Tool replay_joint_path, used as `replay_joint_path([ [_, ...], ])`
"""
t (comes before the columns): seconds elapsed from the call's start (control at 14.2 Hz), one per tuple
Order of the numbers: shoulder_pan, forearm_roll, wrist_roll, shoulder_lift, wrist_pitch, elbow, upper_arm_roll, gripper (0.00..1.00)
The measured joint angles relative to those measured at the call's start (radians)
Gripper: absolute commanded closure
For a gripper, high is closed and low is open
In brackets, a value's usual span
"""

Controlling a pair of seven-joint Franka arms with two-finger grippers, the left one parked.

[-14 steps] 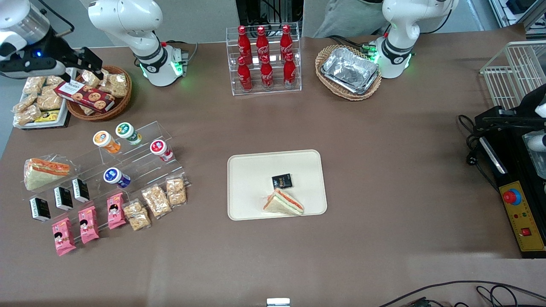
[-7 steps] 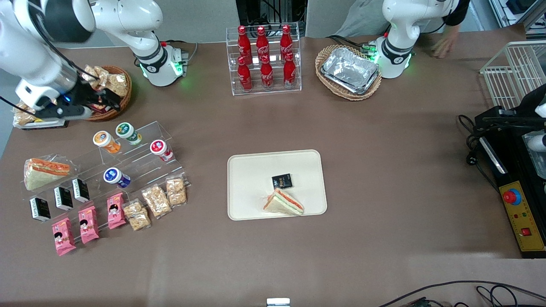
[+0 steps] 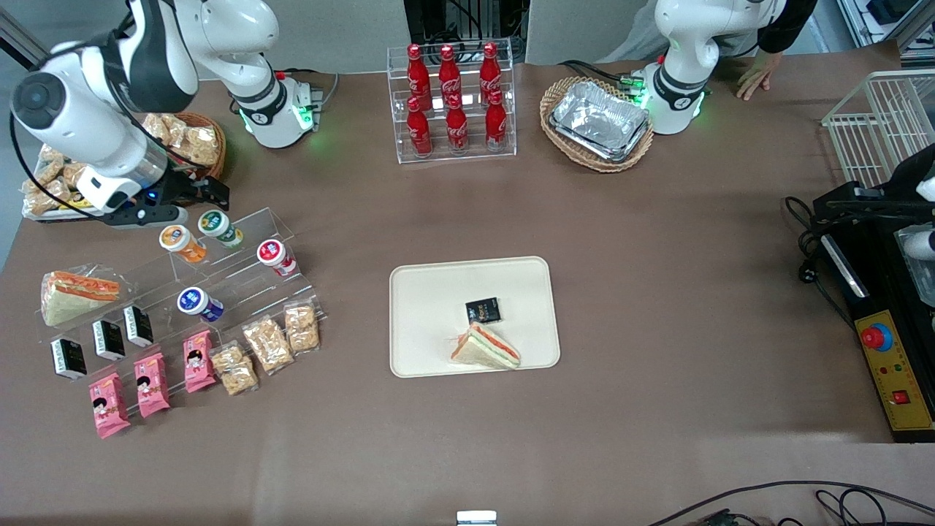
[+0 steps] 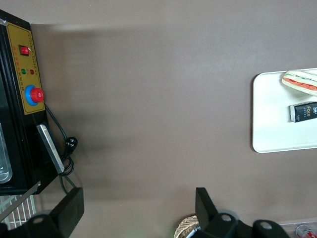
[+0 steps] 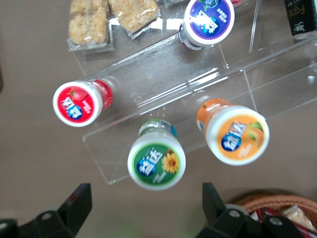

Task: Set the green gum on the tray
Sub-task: 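Lower the right gripper over the green-labelled bottle on the stand, then close the right gripper on the green-labelled bottle and lift it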

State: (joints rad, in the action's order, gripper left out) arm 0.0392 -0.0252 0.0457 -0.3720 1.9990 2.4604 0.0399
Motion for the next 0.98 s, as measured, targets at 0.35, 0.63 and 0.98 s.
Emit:
replay_joint_path([
  [0.35,0.0,0.0,0.0,0.022,0.082,0.059,0.0,0.01],
  [0.63,0.0,0.0,0.0,0.044,0.11,0.059,0.0,0.01],
  [0.98,0.0,0.0,0.0,0.081,0.145,0.062,0.0,0.08],
])
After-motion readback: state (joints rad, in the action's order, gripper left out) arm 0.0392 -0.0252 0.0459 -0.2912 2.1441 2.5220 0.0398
